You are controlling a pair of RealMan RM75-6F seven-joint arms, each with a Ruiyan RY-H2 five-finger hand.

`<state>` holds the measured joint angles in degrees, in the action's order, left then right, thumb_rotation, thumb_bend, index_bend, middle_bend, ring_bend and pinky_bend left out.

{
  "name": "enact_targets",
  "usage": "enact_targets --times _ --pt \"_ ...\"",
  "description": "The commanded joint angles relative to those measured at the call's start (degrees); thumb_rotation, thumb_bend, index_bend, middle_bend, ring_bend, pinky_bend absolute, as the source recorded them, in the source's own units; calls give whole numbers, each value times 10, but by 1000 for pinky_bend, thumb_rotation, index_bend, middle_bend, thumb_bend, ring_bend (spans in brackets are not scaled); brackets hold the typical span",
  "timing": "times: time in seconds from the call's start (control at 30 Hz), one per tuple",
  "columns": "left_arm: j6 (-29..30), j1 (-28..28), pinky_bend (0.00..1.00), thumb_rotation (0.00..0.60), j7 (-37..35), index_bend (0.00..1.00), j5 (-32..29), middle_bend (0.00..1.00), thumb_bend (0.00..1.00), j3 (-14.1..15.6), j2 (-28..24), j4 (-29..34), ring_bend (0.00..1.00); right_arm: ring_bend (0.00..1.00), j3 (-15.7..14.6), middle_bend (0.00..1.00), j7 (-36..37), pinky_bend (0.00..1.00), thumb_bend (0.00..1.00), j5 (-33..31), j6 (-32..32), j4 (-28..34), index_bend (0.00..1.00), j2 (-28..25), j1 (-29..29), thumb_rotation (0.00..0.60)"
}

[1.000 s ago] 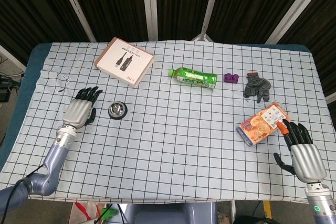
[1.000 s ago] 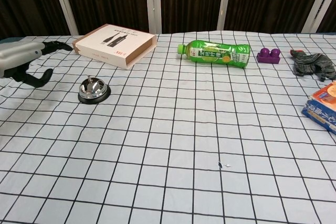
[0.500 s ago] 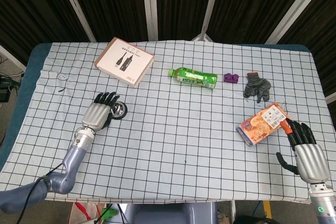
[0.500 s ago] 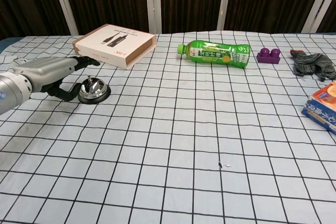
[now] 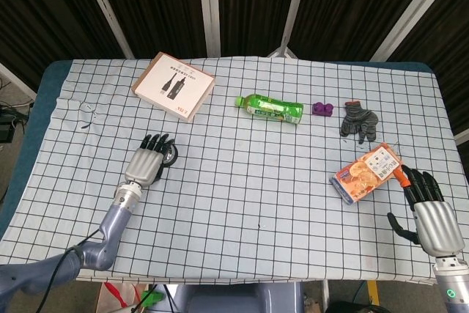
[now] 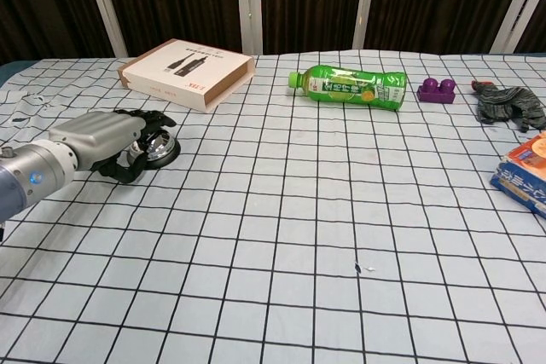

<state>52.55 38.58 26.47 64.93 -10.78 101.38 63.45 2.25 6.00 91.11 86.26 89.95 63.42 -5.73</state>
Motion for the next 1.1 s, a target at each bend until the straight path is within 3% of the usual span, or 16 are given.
enact_targets --times 0.03,0.17,0.3,0.5,0.73,0.9,1.1 --pt "5 0 0 600 3 0 0 0 876 2 1 -2 0 0 0 0 1 0 388 1 2 0 79 -1 1 600" --pt "26 -3 0 600 5 0 12 0 876 4 -10 19 0 0 0 0 4 0 388 1 6 0 79 -2 3 600" --pt "88 -12 0 600 18 0 45 0 876 -2 -44 95 0 0 0 0 5 0 389 2 6 0 79 -2 3 600" --pt "209 -59 0 600 60 0 105 0 876 1 -141 294 0 0 -1 0 -1 1 388 6 6 2 79 -1 2 600" --pt "333 -169 0 600 148 0 120 0 870 63 -288 545 0 0 -3 0 -11 0 388 10 7 8 79 1 2 600" --pt "376 -232 0 600 126 0 158 0 869 126 -370 595 0 0 -4 0 -20 1 388 10 8 13 79 1 4 600" --pt "426 -296 0 600 12 0 215 0 870 175 -418 554 0 0 -3 0 -26 0 388 8 8 16 78 1 4 600"
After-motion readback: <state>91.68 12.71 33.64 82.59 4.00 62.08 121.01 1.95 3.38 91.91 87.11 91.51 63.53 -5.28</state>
